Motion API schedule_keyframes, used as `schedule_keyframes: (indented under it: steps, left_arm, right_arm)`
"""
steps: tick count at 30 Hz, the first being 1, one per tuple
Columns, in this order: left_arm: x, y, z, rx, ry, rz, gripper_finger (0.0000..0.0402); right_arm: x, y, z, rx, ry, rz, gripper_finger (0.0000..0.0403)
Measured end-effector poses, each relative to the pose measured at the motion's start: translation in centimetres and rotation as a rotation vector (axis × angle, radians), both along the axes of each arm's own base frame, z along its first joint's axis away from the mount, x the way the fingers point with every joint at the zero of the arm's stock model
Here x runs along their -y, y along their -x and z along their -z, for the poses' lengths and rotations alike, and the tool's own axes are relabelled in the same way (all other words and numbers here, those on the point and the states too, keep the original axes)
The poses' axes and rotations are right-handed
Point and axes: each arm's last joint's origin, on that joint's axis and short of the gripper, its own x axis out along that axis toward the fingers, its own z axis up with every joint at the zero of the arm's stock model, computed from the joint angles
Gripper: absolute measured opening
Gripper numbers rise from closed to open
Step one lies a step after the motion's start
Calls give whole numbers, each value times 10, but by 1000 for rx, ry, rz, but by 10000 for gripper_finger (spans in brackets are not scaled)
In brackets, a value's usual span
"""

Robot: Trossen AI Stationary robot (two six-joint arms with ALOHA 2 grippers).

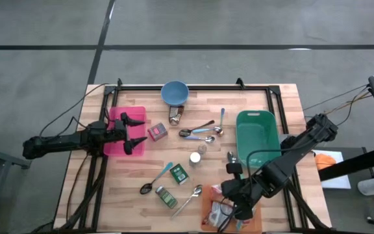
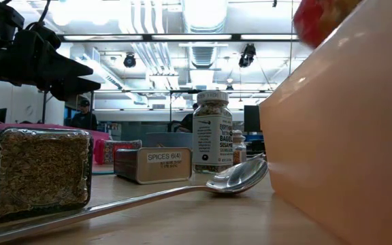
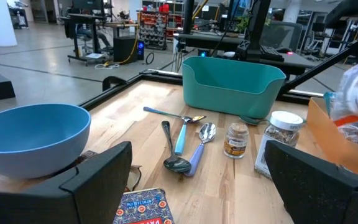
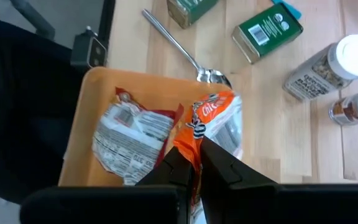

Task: Pick & Place Food Item
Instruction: Put the orange noodle pack into the orange bin

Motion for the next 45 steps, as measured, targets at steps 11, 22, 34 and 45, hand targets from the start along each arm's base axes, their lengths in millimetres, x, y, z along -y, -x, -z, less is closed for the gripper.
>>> schedule_keyframes:
  steps: [11, 22, 34, 45]
  left_arm:
    - [0, 0, 0, 0, 0, 0, 372]
    - [0, 0, 0, 0, 0, 0, 372]
    - [0, 0, 0, 0, 0, 0, 372]
    - [0, 0, 0, 0, 0, 0, 372]
  right_arm:
    - [-1, -1, 49, 2, -15, 1, 12]
    - [2, 2, 67, -27, -74, 117, 15]
    - [0, -1, 62, 37, -68, 106, 187]
    - [1, -5, 45, 205, -23, 45, 274]
